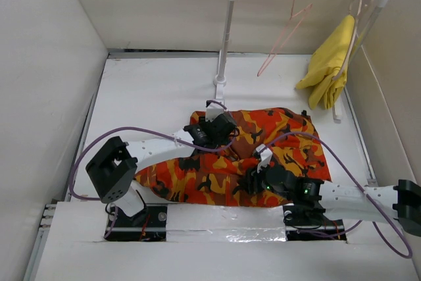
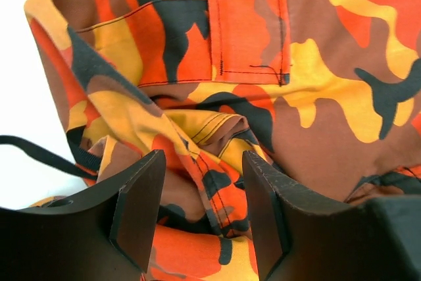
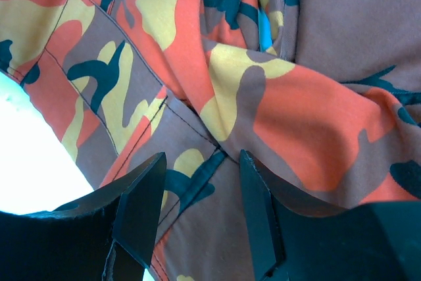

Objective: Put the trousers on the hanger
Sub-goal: Flatten out the trousers at the center of the board.

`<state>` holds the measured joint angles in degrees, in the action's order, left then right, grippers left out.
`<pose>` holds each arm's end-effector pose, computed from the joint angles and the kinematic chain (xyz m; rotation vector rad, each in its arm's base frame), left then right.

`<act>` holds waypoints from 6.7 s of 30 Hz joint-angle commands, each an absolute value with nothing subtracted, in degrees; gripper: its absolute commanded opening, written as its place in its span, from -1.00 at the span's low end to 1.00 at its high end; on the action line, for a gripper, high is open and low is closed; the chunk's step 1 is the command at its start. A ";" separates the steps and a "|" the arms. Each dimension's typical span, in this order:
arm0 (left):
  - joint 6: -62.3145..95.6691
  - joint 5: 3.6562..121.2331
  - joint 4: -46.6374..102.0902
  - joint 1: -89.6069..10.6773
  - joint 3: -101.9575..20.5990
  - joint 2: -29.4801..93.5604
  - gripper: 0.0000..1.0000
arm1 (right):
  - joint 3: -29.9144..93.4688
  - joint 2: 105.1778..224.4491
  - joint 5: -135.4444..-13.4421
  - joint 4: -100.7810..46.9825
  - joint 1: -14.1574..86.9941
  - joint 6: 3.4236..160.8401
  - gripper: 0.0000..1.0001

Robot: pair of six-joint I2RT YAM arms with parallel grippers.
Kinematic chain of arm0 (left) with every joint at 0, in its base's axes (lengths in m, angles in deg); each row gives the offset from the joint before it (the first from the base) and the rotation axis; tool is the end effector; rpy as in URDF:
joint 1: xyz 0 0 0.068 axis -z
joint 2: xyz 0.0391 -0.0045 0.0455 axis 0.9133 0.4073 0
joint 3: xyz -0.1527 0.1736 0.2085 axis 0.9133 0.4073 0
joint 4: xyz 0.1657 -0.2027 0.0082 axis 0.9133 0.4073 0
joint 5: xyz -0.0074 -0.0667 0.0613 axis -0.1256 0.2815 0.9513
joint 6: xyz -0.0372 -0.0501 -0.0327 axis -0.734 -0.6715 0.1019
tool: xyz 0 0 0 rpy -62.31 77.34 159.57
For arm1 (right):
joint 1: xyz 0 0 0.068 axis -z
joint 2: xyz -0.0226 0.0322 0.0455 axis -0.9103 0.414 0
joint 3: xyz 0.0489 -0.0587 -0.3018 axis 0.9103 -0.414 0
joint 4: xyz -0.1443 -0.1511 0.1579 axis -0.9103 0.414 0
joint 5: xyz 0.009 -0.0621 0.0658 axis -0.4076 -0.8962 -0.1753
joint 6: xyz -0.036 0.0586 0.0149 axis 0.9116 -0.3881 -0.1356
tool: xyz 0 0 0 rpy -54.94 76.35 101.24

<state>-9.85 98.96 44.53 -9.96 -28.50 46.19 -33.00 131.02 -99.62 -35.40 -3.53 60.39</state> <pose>0.2183 -0.2750 0.2611 0.1136 2.2479 -0.3072 0.0735 0.1437 0.1776 -0.5513 2.0545 0.7330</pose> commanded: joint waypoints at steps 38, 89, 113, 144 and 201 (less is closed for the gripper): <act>-3.46 49.99 30.93 -70.43 -39.54 27.30 -1.00 | -36.65 132.78 -106.87 -33.74 -4.06 45.53 0.02; 7.60 88.71 52.32 -50.85 -36.26 46.72 -1.00 | -36.21 122.40 -107.13 -30.84 -4.06 51.42 -0.16; 1.96 55.74 49.77 -88.38 -51.47 57.18 -0.82 | -36.04 122.32 -108.27 -29.87 -4.06 50.71 0.24; -1.62 71.42 31.79 -53.94 -29.89 19.84 0.04 | -9.93 149.37 -80.24 -34.42 61.92 77.71 0.48; -6.89 79.86 37.05 -59.97 -21.25 31.60 0.05 | -26.88 118.02 -62.78 -33.71 81.82 72.24 -1.00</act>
<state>-1.63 79.15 39.15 -56.23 -23.99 31.07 -22.21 119.81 -68.28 -29.91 83.83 69.46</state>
